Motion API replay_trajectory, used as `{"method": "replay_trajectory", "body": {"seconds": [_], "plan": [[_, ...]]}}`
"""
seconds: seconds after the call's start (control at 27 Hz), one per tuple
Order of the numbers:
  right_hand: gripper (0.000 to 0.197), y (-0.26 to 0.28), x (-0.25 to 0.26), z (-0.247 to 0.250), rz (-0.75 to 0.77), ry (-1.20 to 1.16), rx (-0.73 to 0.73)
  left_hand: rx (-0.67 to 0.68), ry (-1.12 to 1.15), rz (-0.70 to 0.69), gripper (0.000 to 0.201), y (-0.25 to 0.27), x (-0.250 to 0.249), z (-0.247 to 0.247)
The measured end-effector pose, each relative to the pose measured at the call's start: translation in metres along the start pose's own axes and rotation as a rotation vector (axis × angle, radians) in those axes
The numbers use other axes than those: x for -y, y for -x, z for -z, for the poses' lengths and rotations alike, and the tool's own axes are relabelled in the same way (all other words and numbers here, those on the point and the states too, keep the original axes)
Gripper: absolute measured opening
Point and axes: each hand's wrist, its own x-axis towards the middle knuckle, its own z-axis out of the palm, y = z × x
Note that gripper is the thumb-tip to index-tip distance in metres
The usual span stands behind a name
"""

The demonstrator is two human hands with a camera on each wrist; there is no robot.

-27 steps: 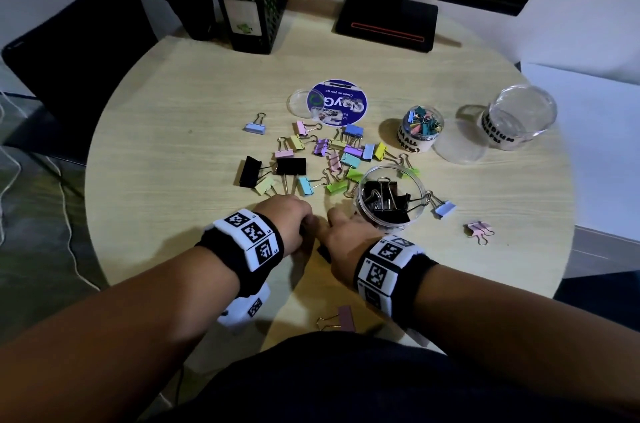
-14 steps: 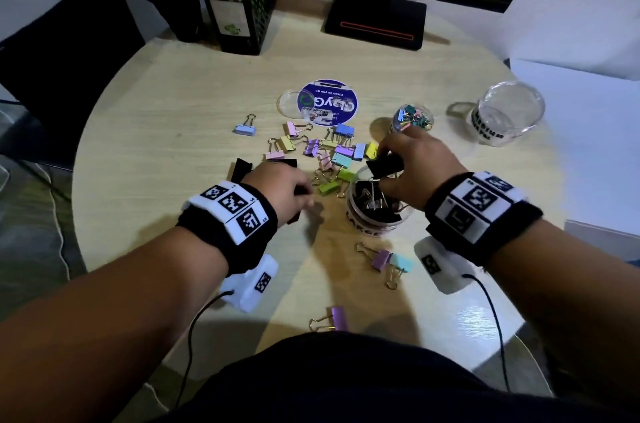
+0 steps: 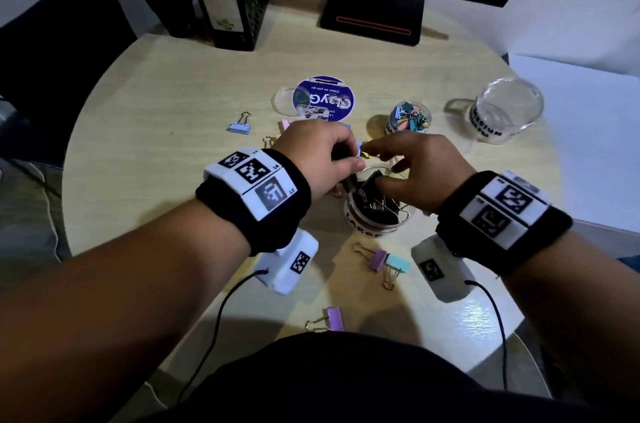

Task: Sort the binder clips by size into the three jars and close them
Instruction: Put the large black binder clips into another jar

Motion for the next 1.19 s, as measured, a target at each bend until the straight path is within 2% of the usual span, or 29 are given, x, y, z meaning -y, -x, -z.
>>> {"method": "replay_trajectory", "body": {"seconds": [0.07, 0.26, 0.37, 0.48, 0.56, 0.7, 0.82, 1.04, 1.19], "plan": [[0.05, 0.008, 0.009, 0.001, 0.024, -0.077, -0.034, -0.034, 0.078, 0.0, 0.011, -0.003, -0.006, -0.006], [0.029, 0.013, -0.002, 0.002, -0.013, -0.033, -0.201, -0.032, 0.319, 0.017, 0.02, -0.008, -0.011, -0.022], [0.03, 0.013, -0.017, 0.006, -0.171, -0.005, -0.193, 0.08, 0.133, 0.0, 0.032, -0.01, 0.003, -0.027], [0.029, 0.01, -0.027, 0.001, -0.235, 0.179, 0.015, 0.294, -0.184, -0.021, 0.029, -0.008, 0.012, -0.035], [0.03, 0.007, -0.029, -0.008, -0.236, 0.237, 0.081, 0.348, -0.249, 0.011, 0.029, -0.005, 0.015, -0.041], [0.032, 0.005, -0.028, -0.024, -0.32, 0.322, 0.113, 0.335, -0.278, 0.039, 0.035, -0.003, 0.015, -0.048], [0.028, 0.006, -0.027, -0.026, -0.295, 0.454, 0.146, 0.336, -0.261, 0.039, 0.037, -0.001, 0.016, -0.048], [0.025, 0.006, -0.022, -0.027, -0.253, 0.605, 0.1, 0.321, -0.164, 0.022, 0.038, 0.004, 0.016, -0.045], [0.028, 0.005, -0.019, -0.033, -0.246, 0.54, 0.026, 0.295, -0.207, -0.013, 0.035, 0.001, 0.019, -0.048]]}}
